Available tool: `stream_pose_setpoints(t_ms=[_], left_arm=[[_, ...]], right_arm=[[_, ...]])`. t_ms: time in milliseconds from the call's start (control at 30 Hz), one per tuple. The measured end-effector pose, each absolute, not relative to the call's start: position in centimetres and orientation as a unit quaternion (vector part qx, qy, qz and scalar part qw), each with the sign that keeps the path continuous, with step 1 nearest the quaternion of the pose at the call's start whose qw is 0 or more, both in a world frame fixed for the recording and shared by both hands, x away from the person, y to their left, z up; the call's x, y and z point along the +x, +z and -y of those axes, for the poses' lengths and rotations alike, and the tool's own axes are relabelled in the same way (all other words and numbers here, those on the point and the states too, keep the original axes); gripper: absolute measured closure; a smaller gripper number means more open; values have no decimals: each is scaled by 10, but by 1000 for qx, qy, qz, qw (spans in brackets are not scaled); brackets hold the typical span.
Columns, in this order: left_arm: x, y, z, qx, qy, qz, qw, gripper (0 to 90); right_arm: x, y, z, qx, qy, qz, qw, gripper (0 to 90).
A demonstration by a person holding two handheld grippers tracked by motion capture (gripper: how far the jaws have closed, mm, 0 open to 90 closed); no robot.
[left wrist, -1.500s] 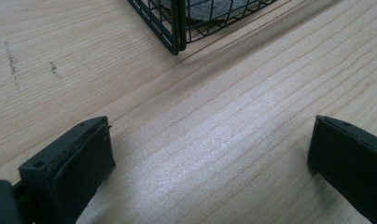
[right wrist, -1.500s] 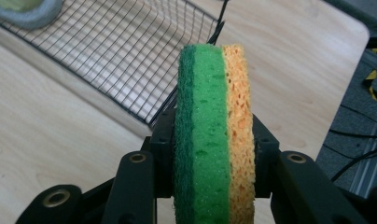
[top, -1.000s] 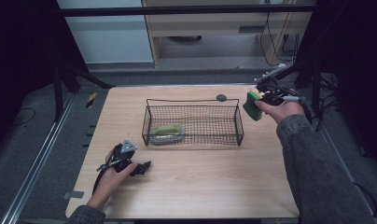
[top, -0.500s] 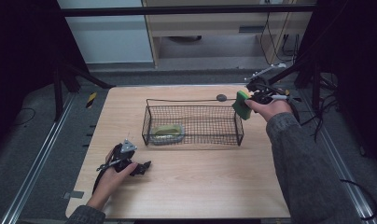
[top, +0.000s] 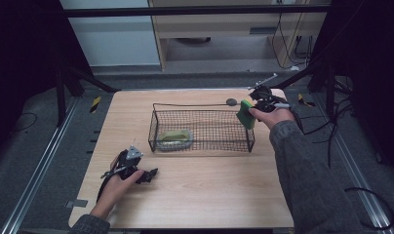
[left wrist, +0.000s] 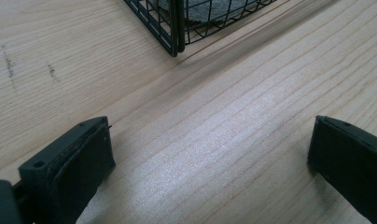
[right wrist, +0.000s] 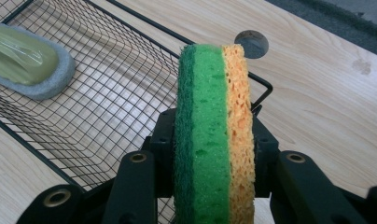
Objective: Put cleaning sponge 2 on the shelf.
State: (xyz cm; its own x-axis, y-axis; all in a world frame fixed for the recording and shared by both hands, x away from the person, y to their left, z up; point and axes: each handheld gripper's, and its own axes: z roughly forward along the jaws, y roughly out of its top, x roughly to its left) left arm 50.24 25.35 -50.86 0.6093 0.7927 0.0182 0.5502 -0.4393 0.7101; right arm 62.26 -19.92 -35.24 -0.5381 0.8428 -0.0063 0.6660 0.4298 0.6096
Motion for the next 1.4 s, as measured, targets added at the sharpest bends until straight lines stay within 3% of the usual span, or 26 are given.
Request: stream_pose_setpoints(t_ms=[1400], left_arm=[[503, -509, -254, 830, 177, -403, 343, 0]], right_arm=[[628, -383, 194, 467, 281, -826, 143, 632]])
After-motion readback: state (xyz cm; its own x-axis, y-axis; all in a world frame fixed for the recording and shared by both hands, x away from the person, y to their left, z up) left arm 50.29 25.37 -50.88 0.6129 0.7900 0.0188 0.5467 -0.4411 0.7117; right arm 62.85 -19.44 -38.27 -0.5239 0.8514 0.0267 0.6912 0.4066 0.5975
